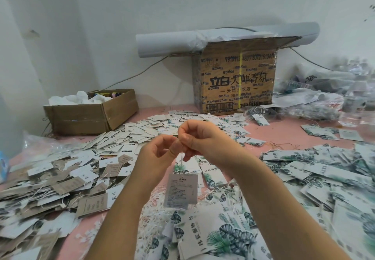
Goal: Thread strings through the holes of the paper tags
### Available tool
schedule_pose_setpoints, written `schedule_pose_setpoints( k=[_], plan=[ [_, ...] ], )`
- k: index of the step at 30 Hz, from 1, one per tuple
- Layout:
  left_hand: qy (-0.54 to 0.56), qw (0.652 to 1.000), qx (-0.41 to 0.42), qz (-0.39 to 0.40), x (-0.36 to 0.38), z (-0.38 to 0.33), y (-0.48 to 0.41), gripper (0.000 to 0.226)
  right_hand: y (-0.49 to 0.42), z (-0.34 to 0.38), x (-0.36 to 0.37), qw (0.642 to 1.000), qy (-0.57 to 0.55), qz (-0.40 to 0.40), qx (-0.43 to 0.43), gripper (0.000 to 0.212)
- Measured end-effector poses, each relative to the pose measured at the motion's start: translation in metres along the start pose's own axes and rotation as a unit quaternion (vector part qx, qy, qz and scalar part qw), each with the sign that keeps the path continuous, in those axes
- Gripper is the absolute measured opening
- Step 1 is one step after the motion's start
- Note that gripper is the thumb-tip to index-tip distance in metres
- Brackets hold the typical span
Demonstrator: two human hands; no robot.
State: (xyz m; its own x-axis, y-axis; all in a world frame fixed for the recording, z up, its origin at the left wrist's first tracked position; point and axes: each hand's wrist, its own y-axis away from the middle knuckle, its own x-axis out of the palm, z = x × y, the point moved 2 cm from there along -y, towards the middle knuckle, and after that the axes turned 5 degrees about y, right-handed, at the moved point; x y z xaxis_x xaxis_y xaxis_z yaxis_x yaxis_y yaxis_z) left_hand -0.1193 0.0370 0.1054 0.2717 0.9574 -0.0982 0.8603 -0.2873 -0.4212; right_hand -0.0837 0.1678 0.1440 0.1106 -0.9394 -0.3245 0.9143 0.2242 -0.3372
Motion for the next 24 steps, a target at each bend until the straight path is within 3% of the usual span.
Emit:
schedule_pose_setpoints(
  k=[3, 7, 9, 11, 14, 17, 20, 24],
  plan=[
    [-0.066, 0.993, -0.050, 0.089, 0.000, 0.006, 0.003, 0.054, -0.001, 0.001, 0.000, 0.999, 0.009, -0.046, -0.011, 0.023],
    [-0.104, 0.978, -0.116, 0.139, -0.006, 0.011, 0.008, 0.034, -0.001, 0.003, -0.006, 0.992, -0.031, -0.117, -0.034, 0.022],
    [-0.117, 0.980, -0.115, 0.117, -0.006, 0.011, 0.007, 0.020, 0.000, 0.003, -0.010, 0.988, -0.040, -0.143, -0.043, 0.021],
    [-0.093, 0.987, -0.107, 0.070, -0.006, 0.009, 0.006, 0.026, 0.000, 0.003, -0.014, 0.986, -0.020, -0.154, -0.051, 0.018],
    [0.002, 0.996, -0.085, -0.018, -0.008, 0.004, 0.003, 0.039, 0.000, 0.000, -0.010, 0.981, 0.124, -0.138, -0.052, 0.018],
    [0.082, 0.990, -0.068, -0.091, -0.010, 0.000, 0.001, 0.046, -0.004, -0.004, 0.003, 0.951, 0.283, -0.110, -0.063, 0.014],
    [0.147, 0.980, -0.079, -0.107, -0.011, -0.003, 0.000, 0.038, -0.007, -0.007, 0.016, 0.920, 0.372, -0.090, -0.083, 0.013],
    [0.215, 0.968, -0.090, -0.092, -0.011, -0.003, 0.000, 0.025, -0.009, -0.009, 0.022, 0.901, 0.413, -0.100, -0.093, 0.020]
  ],
)
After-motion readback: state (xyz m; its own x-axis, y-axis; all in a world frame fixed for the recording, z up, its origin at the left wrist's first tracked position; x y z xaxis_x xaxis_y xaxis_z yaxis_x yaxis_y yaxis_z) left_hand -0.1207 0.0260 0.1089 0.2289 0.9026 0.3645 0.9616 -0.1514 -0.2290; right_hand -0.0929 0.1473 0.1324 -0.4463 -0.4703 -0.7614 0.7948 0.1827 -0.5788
